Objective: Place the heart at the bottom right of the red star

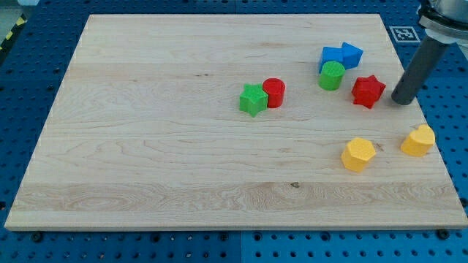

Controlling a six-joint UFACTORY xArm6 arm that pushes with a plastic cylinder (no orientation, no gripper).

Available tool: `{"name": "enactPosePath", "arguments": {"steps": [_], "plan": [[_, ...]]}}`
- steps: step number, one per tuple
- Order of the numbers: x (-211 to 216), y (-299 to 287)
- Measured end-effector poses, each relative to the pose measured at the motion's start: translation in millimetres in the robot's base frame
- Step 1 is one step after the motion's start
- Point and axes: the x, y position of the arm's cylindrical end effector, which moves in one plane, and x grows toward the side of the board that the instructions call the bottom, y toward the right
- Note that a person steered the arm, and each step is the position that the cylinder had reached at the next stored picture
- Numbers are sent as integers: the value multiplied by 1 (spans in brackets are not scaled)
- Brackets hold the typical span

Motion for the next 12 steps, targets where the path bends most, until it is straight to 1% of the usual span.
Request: {"name": "enactPosePath", "arguments": {"steps": [3,5,6,7,8,9,11,12], "plan": [[0,-27],[24,32],[30,52],[78,78],[141,75],[167,52],[140,36],[140,36]]}}
